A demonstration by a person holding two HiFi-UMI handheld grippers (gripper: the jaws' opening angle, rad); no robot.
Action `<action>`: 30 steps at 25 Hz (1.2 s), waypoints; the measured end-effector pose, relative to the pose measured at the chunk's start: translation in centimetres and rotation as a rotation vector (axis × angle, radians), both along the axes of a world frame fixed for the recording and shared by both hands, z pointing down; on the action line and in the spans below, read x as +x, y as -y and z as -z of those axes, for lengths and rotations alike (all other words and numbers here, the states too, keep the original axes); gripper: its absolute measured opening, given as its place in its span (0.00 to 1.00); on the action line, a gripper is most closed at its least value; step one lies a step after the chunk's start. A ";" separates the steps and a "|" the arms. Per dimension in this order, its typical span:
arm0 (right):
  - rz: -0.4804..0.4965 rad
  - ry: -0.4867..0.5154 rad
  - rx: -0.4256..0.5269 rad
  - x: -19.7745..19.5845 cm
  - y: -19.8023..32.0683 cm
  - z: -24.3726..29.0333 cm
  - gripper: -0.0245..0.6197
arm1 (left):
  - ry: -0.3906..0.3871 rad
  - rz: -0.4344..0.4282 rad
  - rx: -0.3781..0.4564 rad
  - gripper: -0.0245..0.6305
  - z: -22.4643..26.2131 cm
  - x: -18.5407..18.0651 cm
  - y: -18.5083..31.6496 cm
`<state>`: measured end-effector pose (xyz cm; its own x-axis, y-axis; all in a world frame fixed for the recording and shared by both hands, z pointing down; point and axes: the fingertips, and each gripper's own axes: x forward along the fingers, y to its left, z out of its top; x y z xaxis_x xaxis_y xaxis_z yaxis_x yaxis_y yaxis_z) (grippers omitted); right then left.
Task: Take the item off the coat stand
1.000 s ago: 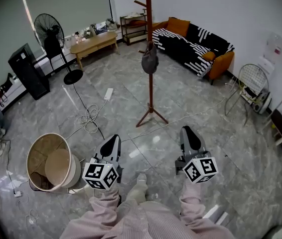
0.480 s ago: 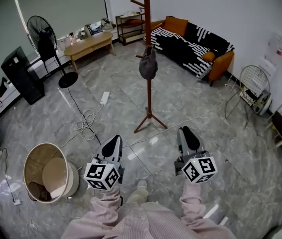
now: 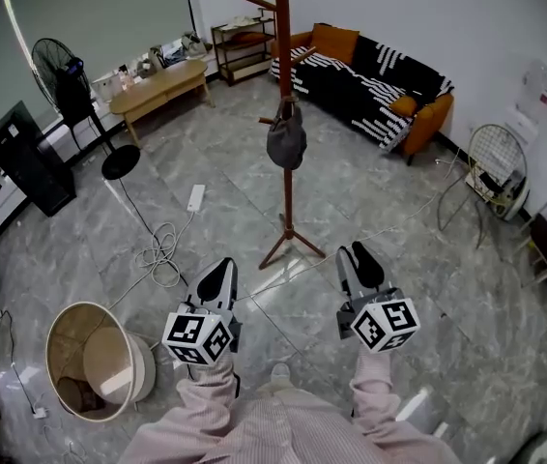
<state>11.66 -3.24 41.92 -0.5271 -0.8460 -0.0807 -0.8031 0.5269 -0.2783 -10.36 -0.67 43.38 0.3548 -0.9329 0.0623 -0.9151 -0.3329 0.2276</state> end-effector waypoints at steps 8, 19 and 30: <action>-0.028 -0.005 -0.004 -1.1 3.6 -0.4 0.27 | -0.015 -0.038 0.009 0.04 -0.3 -1.0 4.4; -0.025 -0.025 -0.029 -3.1 6.3 -1.1 0.31 | -0.036 -0.031 -0.015 0.04 -1.4 -2.9 6.6; 0.008 -0.010 -0.032 -5.7 14.9 -1.0 0.32 | -0.039 0.024 -0.031 0.04 -1.8 -5.6 13.0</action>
